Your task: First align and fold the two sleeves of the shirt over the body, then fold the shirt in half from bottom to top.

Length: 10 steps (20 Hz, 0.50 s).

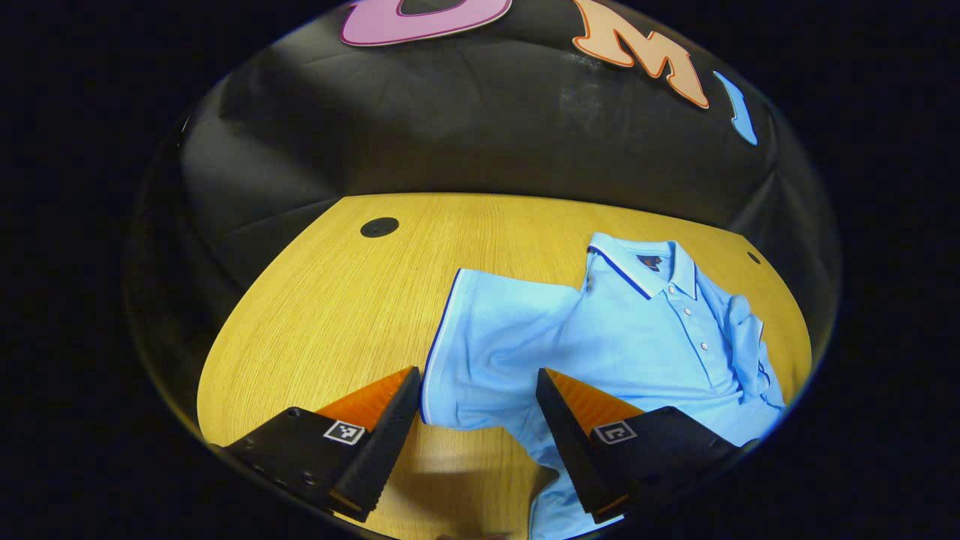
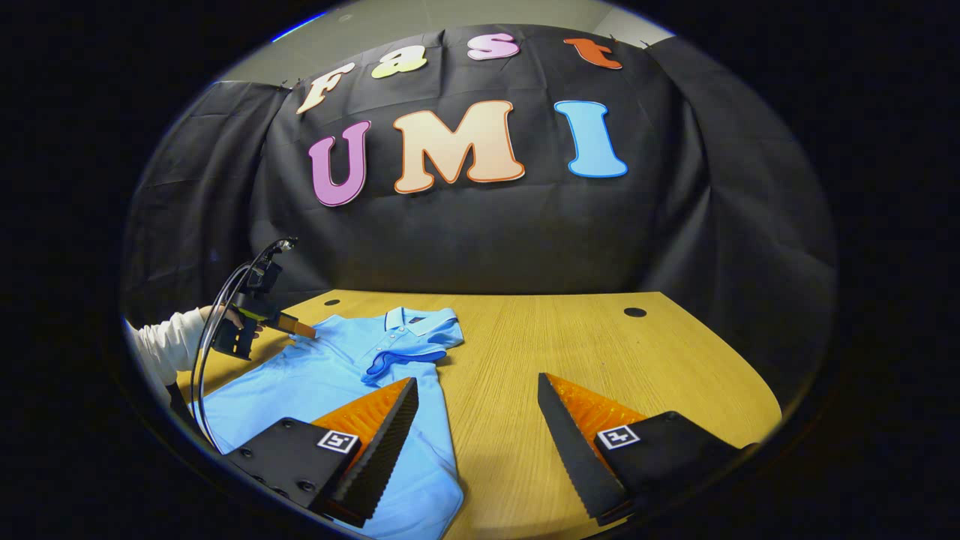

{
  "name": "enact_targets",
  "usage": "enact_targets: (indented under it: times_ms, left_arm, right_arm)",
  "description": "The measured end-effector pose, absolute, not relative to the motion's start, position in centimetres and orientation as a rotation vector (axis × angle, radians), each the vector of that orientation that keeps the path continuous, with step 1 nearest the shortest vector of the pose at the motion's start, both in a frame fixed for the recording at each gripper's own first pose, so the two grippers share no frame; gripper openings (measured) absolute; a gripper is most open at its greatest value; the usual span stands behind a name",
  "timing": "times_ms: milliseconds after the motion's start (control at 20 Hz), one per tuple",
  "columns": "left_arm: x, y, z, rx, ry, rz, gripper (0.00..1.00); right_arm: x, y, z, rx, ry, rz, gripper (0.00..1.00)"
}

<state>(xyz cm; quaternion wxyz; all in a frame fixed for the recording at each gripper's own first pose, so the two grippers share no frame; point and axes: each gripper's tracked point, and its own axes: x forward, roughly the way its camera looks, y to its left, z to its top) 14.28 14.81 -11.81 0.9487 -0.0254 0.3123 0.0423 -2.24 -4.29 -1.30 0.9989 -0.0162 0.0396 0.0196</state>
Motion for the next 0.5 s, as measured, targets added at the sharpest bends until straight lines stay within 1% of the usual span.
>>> enact_targets:
  times_ms: [50, 150, 200, 250, 400, 500]
  left_arm:
    - [14.1, 14.8, -11.8, -0.045, 0.640, 0.079, 0.95]
    - [14.3, 14.6, -11.7, -0.032, 0.648, 0.051, 0.92]
    - [14.2, 14.3, -11.5, -0.032, 0.646, 0.030, 0.83]
    - [14.6, 13.6, -11.7, -0.031, 0.652, 0.007, 0.79]
    - [14.7, 12.5, -11.9, -0.042, 0.654, -0.033, 0.31]
    - [14.7, 12.1, -11.7, -0.050, 0.648, -0.047, 0.17]
  right_arm:
    - [-2.3, -4.3, -1.2, -0.025, 0.076, 0.040, 0.99]
    - [-2.3, -4.3, -1.4, -0.001, 0.073, 0.042, 0.99]
    - [-2.2, -4.4, -1.6, 0.011, 0.074, 0.041, 0.99]
    - [-2.1, -4.4, -1.8, 0.020, 0.075, 0.039, 0.99]
    - [-2.2, -4.9, -2.5, 0.035, 0.083, 0.027, 0.98]
    - [-2.4, -5.3, -2.6, 0.038, 0.087, 0.019, 0.97]
